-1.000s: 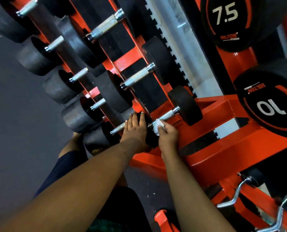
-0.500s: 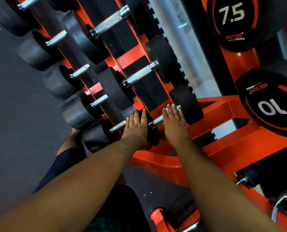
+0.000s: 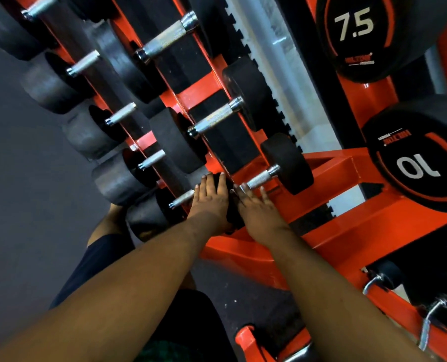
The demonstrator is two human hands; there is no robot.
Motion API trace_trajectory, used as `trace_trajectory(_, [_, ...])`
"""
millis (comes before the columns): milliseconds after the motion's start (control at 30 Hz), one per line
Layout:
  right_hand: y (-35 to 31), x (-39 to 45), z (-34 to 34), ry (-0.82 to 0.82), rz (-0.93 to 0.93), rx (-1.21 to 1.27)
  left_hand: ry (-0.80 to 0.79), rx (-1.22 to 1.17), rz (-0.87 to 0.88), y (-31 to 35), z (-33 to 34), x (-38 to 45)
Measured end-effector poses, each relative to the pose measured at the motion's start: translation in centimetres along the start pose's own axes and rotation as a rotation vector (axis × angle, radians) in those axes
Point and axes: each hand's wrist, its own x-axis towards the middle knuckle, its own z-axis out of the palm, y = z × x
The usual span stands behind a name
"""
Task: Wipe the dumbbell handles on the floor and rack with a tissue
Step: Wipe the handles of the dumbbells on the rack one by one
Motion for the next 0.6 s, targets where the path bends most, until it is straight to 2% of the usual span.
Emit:
trace_trajectory(133, [1.6,0.5,-0.9,0.088,0.279,0.061,-0.032,0.042,-0.003,0.3,-0.7,-0.3])
trace_trajectory(167, [1.2,0.6,-0.9,0.096,0.301,0.080,-0.038,0.042,-0.006,0.4,-0.8,-0.3])
trace_trajectory(300, [-0.3,0.8,0.0,0.055,0.062,0.019,-0.032,0.030,-0.009,0.4,-0.7,-0.3])
trace_trajectory(333, [0.2,0.9,-0.2,0.075,0.053,-0.020,-0.036,0.038,-0.008,0.4,-0.8,-0.3])
trace_trajectory(500, [2.7,1.9,-1.1,0.180,0.388,-0.059,-0.086,0.056,0.001,0.5,-1.1,-0.2])
trace_trajectory(600, [0.8,2.4,0.1,0.167,0.331,-0.059,-0.098,0.076,0.010,0.4,-1.2,0.0])
